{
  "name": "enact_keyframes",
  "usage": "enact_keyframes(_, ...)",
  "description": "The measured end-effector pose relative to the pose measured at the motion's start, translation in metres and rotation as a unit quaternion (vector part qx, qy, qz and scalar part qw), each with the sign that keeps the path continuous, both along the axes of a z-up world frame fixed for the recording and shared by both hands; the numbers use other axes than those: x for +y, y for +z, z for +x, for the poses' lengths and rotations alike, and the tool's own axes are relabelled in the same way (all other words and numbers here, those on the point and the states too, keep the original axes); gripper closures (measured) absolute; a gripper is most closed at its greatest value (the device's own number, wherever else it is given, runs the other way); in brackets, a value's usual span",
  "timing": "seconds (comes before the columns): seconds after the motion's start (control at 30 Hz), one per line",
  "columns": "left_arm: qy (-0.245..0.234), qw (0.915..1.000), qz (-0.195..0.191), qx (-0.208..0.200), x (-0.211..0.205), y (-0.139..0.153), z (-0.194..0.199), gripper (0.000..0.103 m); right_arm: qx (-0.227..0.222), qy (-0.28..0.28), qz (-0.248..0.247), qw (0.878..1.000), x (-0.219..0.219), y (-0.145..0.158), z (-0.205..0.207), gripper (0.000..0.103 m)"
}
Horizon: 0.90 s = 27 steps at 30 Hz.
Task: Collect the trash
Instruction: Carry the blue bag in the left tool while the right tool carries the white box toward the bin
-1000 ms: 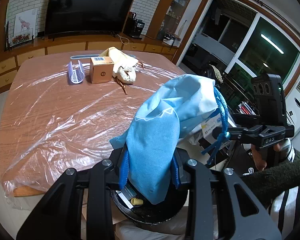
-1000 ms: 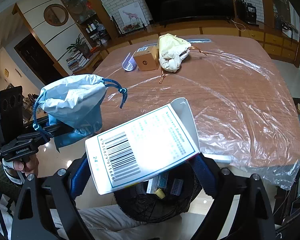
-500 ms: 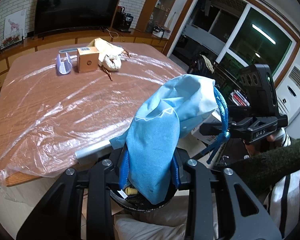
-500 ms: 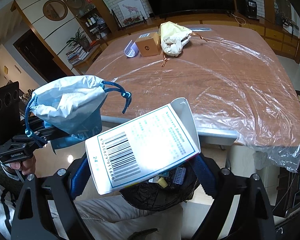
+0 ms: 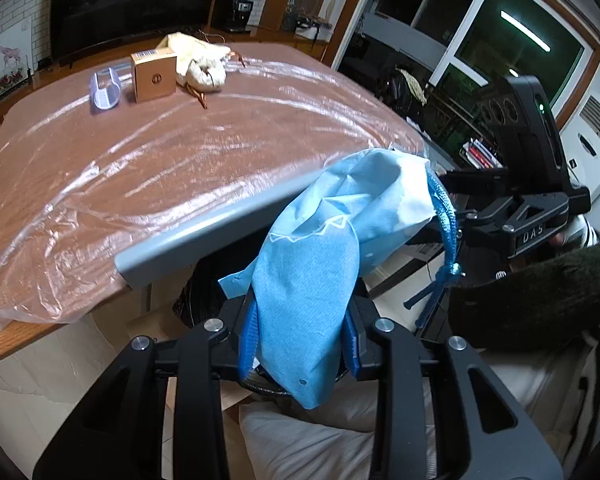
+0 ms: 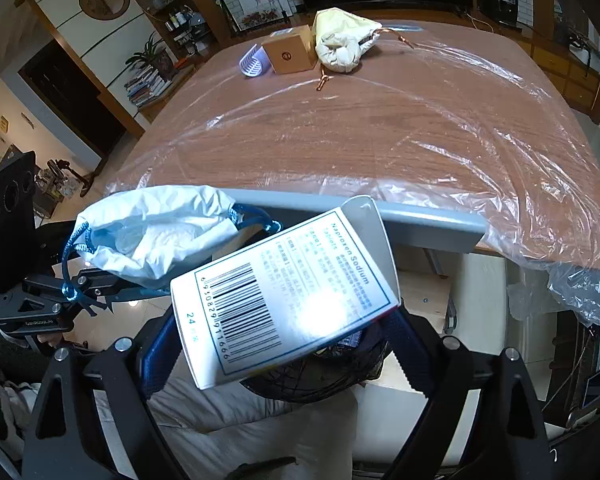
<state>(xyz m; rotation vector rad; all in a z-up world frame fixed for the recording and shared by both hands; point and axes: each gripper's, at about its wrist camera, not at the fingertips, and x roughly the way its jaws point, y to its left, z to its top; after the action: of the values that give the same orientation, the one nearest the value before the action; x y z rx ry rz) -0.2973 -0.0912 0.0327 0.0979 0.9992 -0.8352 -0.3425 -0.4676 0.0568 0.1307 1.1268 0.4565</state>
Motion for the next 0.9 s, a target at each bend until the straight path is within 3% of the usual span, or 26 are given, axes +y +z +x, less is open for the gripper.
enact_keyframes(0.9, -0.02, 0.9944, 0.097, 0.036, -0.011, -0.071, 0.003, 0.068, 0.053, 0.052, -0.05, 0.996, 0.026, -0.064, 0.009, 0.014)
